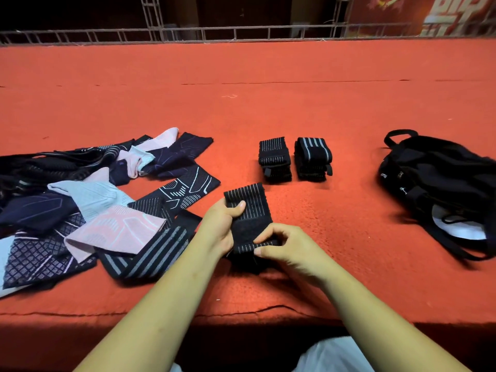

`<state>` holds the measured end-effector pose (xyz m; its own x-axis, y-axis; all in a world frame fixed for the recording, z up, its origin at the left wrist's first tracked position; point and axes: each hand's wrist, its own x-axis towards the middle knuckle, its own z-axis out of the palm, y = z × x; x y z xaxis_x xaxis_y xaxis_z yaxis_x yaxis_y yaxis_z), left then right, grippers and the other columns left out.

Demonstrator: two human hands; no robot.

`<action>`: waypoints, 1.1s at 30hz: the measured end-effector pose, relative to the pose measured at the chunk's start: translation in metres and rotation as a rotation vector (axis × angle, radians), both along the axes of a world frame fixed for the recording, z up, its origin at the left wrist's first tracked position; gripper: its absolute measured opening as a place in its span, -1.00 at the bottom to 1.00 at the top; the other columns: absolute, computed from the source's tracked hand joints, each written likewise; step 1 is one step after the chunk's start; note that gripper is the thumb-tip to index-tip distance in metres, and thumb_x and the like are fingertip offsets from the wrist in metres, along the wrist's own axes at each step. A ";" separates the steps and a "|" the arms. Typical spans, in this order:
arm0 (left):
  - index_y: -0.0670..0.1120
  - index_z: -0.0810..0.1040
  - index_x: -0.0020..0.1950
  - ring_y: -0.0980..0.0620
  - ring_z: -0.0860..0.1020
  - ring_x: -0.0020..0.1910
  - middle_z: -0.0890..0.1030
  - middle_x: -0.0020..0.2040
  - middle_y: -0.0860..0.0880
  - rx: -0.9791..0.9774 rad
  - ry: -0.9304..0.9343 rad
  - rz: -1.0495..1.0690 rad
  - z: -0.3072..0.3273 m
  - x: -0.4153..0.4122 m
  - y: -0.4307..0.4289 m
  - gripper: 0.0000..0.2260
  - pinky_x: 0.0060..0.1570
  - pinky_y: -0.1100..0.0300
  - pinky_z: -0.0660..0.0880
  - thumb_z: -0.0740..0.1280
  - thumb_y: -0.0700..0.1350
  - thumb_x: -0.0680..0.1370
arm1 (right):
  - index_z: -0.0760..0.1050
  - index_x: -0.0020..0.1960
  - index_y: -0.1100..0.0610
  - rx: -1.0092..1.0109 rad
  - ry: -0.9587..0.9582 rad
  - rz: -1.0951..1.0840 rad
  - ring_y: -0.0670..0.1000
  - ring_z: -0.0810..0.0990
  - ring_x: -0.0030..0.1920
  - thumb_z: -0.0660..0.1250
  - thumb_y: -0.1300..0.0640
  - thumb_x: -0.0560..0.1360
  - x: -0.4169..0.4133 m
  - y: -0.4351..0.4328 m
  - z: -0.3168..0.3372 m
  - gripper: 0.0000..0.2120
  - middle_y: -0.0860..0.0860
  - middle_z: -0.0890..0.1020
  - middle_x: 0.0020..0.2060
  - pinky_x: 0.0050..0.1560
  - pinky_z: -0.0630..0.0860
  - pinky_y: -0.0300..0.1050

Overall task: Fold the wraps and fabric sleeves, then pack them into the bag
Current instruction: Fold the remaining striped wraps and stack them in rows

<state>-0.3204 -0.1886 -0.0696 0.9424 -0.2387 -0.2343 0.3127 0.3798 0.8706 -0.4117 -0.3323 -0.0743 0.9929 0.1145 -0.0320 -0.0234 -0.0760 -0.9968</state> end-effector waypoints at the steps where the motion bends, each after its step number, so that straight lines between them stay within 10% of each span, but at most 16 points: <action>1: -0.16 0.53 0.04 -0.08 0.66 -0.19 0.65 -0.11 -0.15 0.010 -0.018 -0.010 0.000 0.000 -0.001 -0.83 -0.16 0.02 0.62 0.20 -0.37 0.61 | 0.54 -0.14 0.18 0.063 0.035 0.006 -0.12 0.50 -0.33 0.45 0.40 0.42 0.002 -0.003 0.004 -0.84 -0.02 0.56 -0.33 -0.27 0.44 -0.28; 4: -0.17 0.52 0.09 -0.10 0.65 -0.14 0.65 -0.08 -0.15 0.012 -0.055 -0.023 0.001 0.001 -0.008 -0.84 -0.09 -0.03 0.63 0.21 -0.36 0.61 | 0.35 -0.14 0.13 0.152 0.069 -0.159 -0.14 0.35 -0.47 0.39 0.37 0.49 0.013 -0.012 0.007 -0.76 -0.03 0.42 -0.45 -0.41 0.28 -0.25; 9: -0.14 0.53 0.05 -0.07 0.61 -0.14 0.64 -0.09 -0.13 0.105 -0.185 -0.018 0.006 0.008 -0.027 -0.85 -0.04 0.00 0.58 0.23 -0.34 0.61 | 0.22 -0.02 0.12 0.251 0.122 -0.191 0.16 0.64 -0.18 0.33 0.40 0.53 0.014 -0.010 -0.006 -0.68 0.22 0.68 -0.14 -0.06 0.60 0.20; 15: -0.18 0.53 0.16 -0.06 0.64 -0.10 0.67 0.00 -0.16 0.106 -0.212 -0.097 0.007 0.015 -0.061 -0.86 -0.09 0.10 0.61 0.24 -0.29 0.63 | 0.47 0.10 0.26 0.029 0.002 -0.408 -0.05 0.55 -0.32 0.35 0.11 0.58 0.034 -0.053 0.019 -0.78 0.07 0.60 -0.26 -0.28 0.51 -0.10; 22: -0.14 0.54 0.14 -0.04 0.65 -0.08 0.68 0.03 -0.15 0.115 -0.157 -0.134 -0.004 0.025 -0.111 -0.87 -0.03 0.05 0.61 0.26 -0.25 0.64 | 0.56 -0.21 0.23 -0.245 -0.075 -0.550 -0.01 0.49 -0.29 0.36 0.21 0.55 0.059 -0.090 0.005 -0.82 0.09 0.59 -0.31 -0.23 0.40 -0.09; 33: -0.11 0.38 0.12 -0.04 0.57 -0.10 0.61 -0.02 -0.15 0.707 -0.208 -0.176 -0.039 0.073 -0.167 -0.72 -0.09 0.11 0.50 0.41 -0.28 0.50 | 0.53 -0.30 0.13 -0.399 0.102 -0.702 0.00 0.50 -0.31 0.40 0.16 0.51 0.121 -0.151 -0.039 -0.79 0.01 0.56 -0.39 -0.21 0.44 -0.06</action>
<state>-0.2473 -0.3557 -0.1085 0.9458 -0.2485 -0.2091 0.1198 -0.3313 0.9359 -0.2903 -0.4838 -0.1134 0.8190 -0.5729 -0.0326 -0.2866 -0.3592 -0.8882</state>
